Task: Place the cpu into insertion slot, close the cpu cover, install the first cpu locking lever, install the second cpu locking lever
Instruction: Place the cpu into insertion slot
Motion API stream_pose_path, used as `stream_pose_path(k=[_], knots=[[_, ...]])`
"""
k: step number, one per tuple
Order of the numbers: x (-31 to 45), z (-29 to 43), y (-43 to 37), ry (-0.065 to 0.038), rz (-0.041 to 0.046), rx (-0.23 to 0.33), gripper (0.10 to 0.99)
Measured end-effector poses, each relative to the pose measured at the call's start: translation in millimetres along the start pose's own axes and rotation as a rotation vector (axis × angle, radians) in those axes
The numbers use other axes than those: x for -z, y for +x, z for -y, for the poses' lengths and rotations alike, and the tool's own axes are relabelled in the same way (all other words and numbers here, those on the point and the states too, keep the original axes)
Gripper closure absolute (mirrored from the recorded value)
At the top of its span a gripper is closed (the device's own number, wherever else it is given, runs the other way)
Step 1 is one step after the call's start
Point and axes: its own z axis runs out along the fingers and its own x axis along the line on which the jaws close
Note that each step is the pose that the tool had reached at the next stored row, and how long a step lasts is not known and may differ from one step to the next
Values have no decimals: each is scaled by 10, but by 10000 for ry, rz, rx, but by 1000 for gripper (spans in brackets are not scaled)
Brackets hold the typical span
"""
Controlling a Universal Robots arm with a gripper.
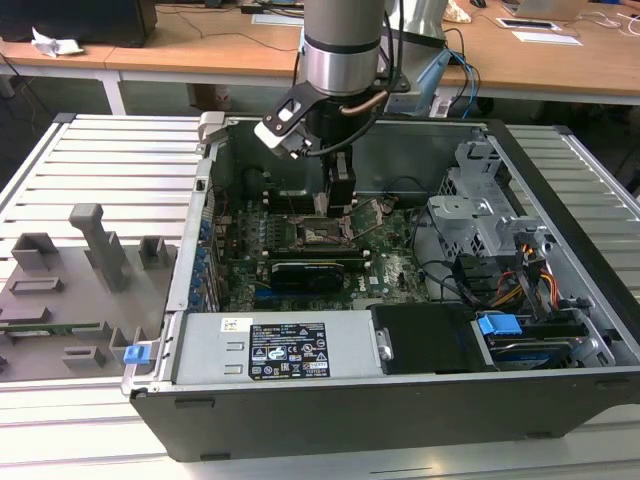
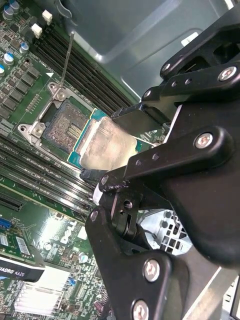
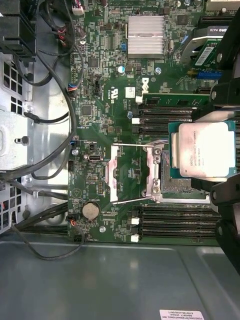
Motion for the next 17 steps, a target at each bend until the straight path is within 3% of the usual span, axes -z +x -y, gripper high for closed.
stream_pose_path(k=[17], knots=[[-28, 2, 0, 0, 0, 0, 561]])
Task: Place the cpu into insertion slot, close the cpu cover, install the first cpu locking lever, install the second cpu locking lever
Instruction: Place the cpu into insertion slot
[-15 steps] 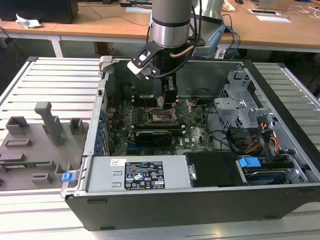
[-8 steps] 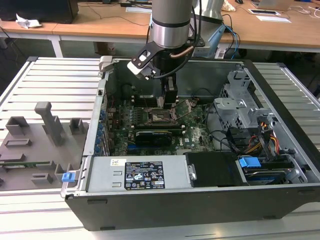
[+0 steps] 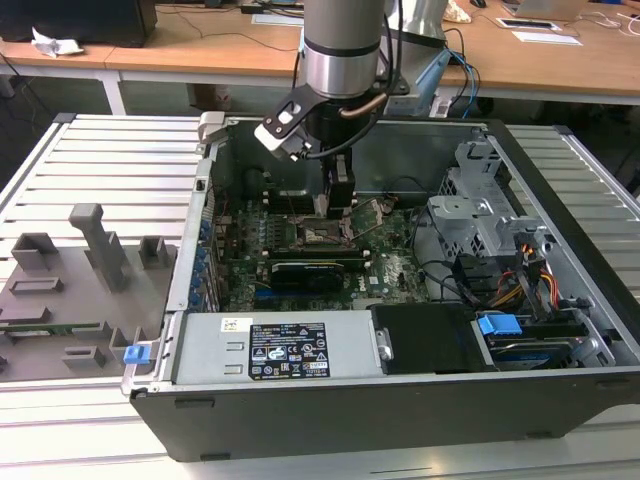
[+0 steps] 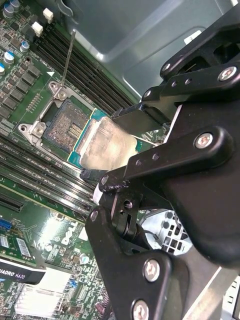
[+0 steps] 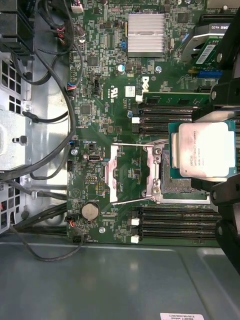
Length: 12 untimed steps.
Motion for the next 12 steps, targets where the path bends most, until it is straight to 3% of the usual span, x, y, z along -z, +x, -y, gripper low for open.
stream_pose_path(k=[12], knots=[[-34, 2, -1, -1, -1, 0, 561]])
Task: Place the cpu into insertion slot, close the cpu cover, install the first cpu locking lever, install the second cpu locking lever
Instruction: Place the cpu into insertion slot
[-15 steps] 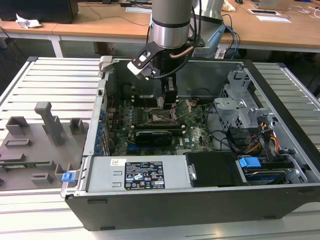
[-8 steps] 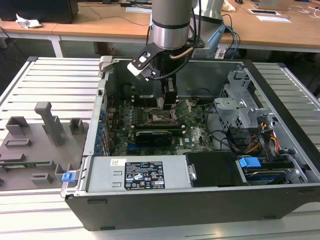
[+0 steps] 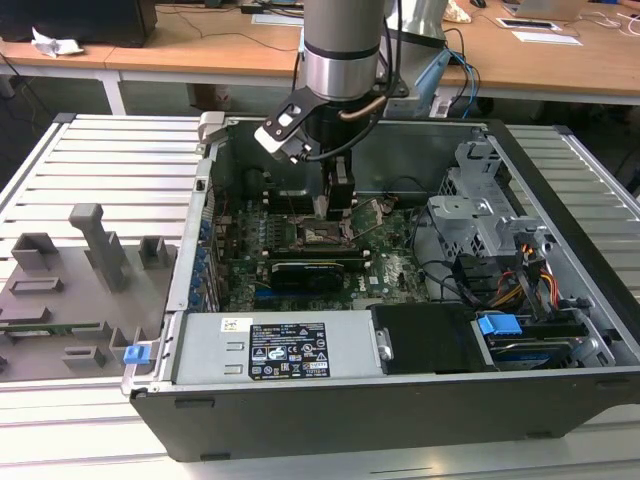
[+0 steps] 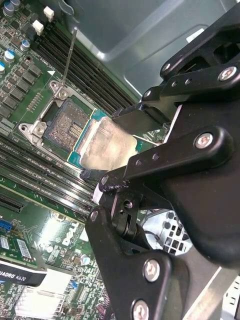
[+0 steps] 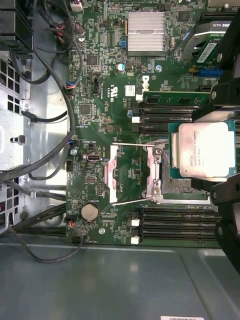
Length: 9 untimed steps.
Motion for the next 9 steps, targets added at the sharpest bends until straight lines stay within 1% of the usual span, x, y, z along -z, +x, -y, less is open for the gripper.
stream_pose_path(k=[3, 6, 7, 8, 9], knots=[[-23, 2, 12, 0, 2, -2, 561], [-40, 2, 58, 0, 3, -22, 561], [-59, 2, 81, 0, 4, -30, 561], [-94, 3, 92, -1, 1, -29, 561], [-112, 4, 94, 0, 5, -29, 561]])
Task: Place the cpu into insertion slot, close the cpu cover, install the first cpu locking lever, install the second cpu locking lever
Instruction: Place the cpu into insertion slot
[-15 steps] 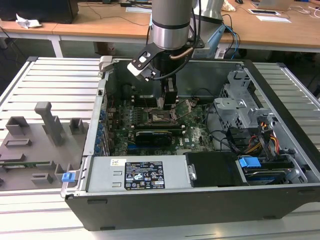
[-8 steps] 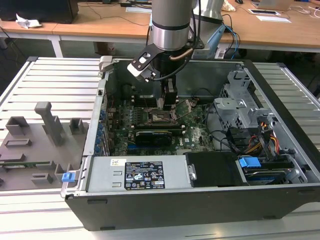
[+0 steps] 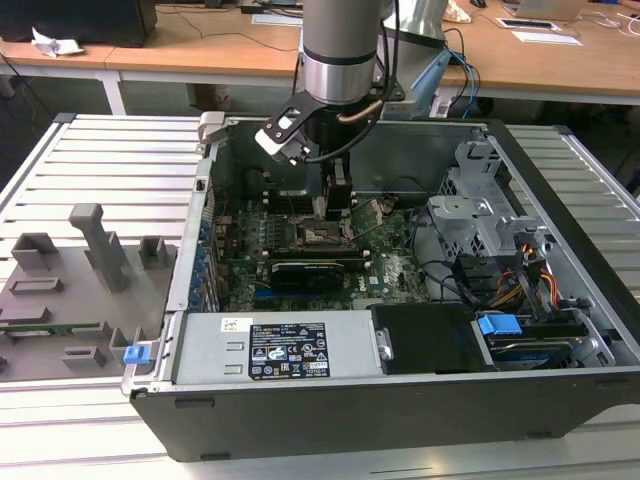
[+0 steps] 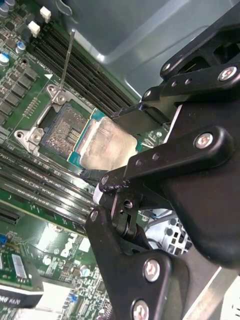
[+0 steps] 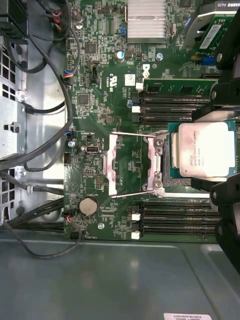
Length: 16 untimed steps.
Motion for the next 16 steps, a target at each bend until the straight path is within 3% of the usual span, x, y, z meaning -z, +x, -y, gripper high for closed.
stream_pose_path(k=[8, 16], knots=[[-132, 8, 11, -1, 5, -2, 561], [-202, 19, 26, -1, 5, -21, 561]])
